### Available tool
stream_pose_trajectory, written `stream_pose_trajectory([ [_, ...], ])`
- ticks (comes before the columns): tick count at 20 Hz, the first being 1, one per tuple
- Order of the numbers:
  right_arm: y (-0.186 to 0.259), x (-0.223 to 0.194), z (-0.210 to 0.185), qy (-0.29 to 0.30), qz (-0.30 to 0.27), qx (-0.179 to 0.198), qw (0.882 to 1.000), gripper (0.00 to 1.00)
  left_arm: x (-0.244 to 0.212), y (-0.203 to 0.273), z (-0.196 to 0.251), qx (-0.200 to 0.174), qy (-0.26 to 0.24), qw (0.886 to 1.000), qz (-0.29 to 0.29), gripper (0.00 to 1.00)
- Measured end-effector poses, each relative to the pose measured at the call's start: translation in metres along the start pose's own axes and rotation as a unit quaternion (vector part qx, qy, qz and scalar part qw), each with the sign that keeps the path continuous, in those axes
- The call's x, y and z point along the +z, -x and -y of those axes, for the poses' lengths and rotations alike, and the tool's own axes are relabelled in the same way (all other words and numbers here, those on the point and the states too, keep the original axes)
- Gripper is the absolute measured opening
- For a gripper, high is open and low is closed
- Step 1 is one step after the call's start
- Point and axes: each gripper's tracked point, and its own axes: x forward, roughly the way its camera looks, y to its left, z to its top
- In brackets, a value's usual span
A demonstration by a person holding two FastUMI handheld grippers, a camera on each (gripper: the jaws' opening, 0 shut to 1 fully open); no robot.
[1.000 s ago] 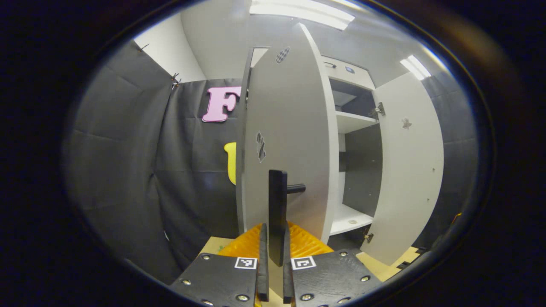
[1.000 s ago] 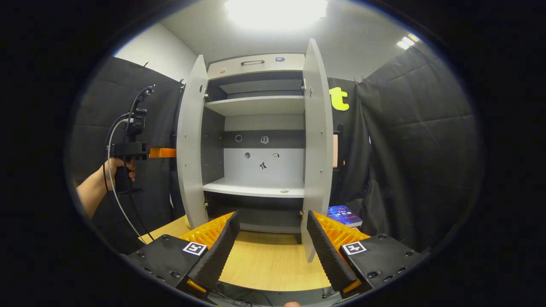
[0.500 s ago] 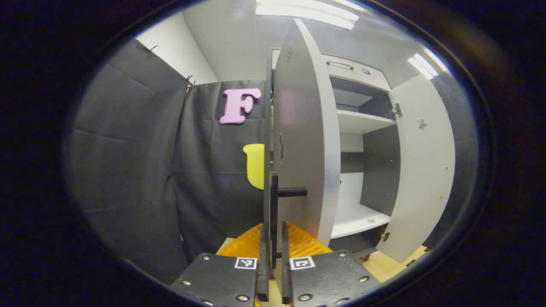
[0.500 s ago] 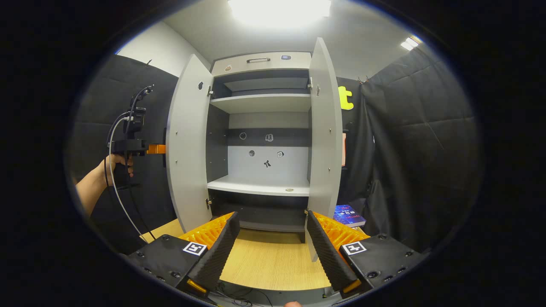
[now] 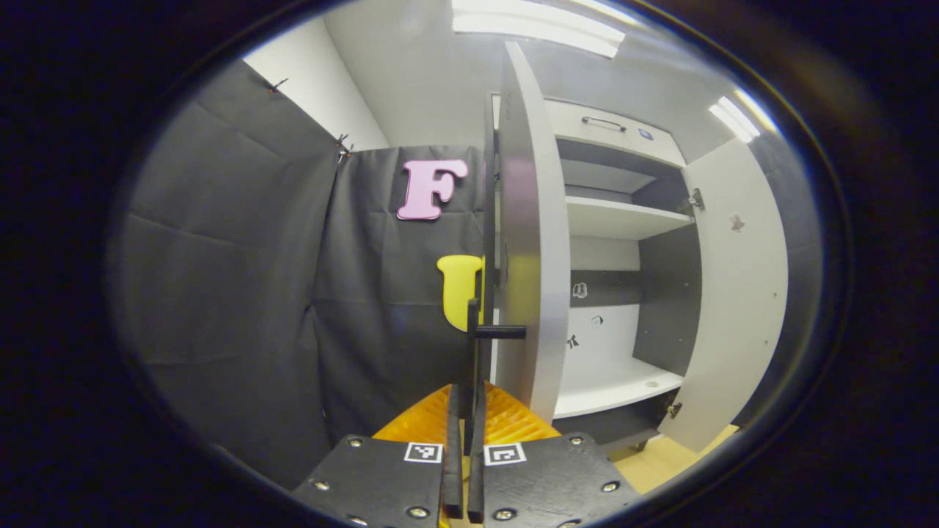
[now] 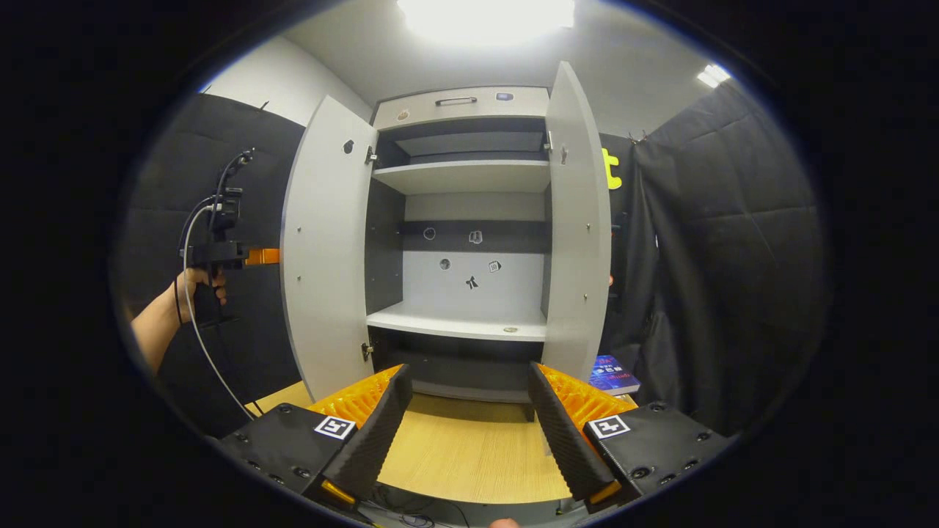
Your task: Open the right door of the double-door shoe cabinet with the right hand, and open the left door with the left hand.
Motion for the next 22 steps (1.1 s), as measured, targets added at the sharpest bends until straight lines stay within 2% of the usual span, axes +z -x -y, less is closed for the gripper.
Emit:
stream_pose_trajectory([
  [5, -0.001, -0.001, 0.002, -0.01, 0.004, 0.002, 1.0, 0.99, 0.024, 0.047, 0.02, -0.007, -0.01, 0.999, 0.035, 0.06],
  [6, -0.002, -0.001, 0.004, -0.014, 0.006, 0.001, 1.0, 0.97, 0.028, 0.057, 0.028, -0.012, -0.011, 0.999, 0.039, 0.0],
  [7, -0.002, 0.001, 0.005, -0.017, 0.009, 0.0, 1.0, 0.97, 0.029, 0.066, 0.034, -0.015, -0.013, 0.999, 0.042, 0.0],
  [8, -0.002, 0.002, 0.007, -0.019, 0.012, -0.001, 1.0, 0.97, 0.03, 0.075, 0.04, -0.018, -0.014, 0.999, 0.045, 0.06],
  [10, -0.001, 0.003, 0.01, -0.02, 0.017, -0.005, 1.0, 0.96, 0.03, 0.092, 0.052, -0.022, -0.016, 0.999, 0.047, 0.06],
  [11, -0.001, 0.003, 0.011, -0.021, 0.019, -0.006, 1.0, 0.99, 0.028, 0.099, 0.057, -0.024, -0.018, 0.998, 0.048, 0.0],
  [12, -0.001, 0.004, 0.012, -0.022, 0.021, -0.007, 0.999, 0.99, 0.027, 0.106, 0.062, -0.026, -0.02, 0.998, 0.047, 0.0],
  [13, 0.0, 0.006, 0.013, -0.023, 0.024, -0.008, 0.999, 0.99, 0.022, 0.112, 0.067, -0.029, -0.02, 0.998, 0.043, 0.06],
  [16, 0.003, 0.007, 0.017, -0.018, 0.031, -0.013, 0.999, 0.99, 0.003, 0.124, 0.076, -0.037, -0.019, 0.999, 0.027, 0.06],
  [17, 0.004, 0.006, 0.018, -0.015, 0.031, -0.015, 0.999, 0.96, -0.003, 0.127, 0.079, -0.039, -0.021, 0.999, 0.024, 0.0],
  [19, 0.006, 0.005, 0.022, -0.015, 0.031, -0.018, 0.999, 0.99, -0.014, 0.132, 0.085, -0.045, -0.025, 0.998, 0.02, 0.0],
  [20, 0.007, 0.006, 0.023, -0.017, 0.031, -0.018, 0.999, 0.99, -0.02, 0.137, 0.089, -0.047, -0.028, 0.998, 0.015, 0.09],
  [21, 0.007, 0.006, 0.023, -0.02, 0.032, -0.019, 0.999, 0.99, -0.025, 0.141, 0.09, -0.047, -0.03, 0.998, 0.01, 0.12],
  [22, 0.008, 0.006, 0.024, -0.022, 0.033, -0.021, 0.999, 0.99, -0.028, 0.145, 0.092, -0.047, -0.031, 0.998, 0.007, 0.24],
])
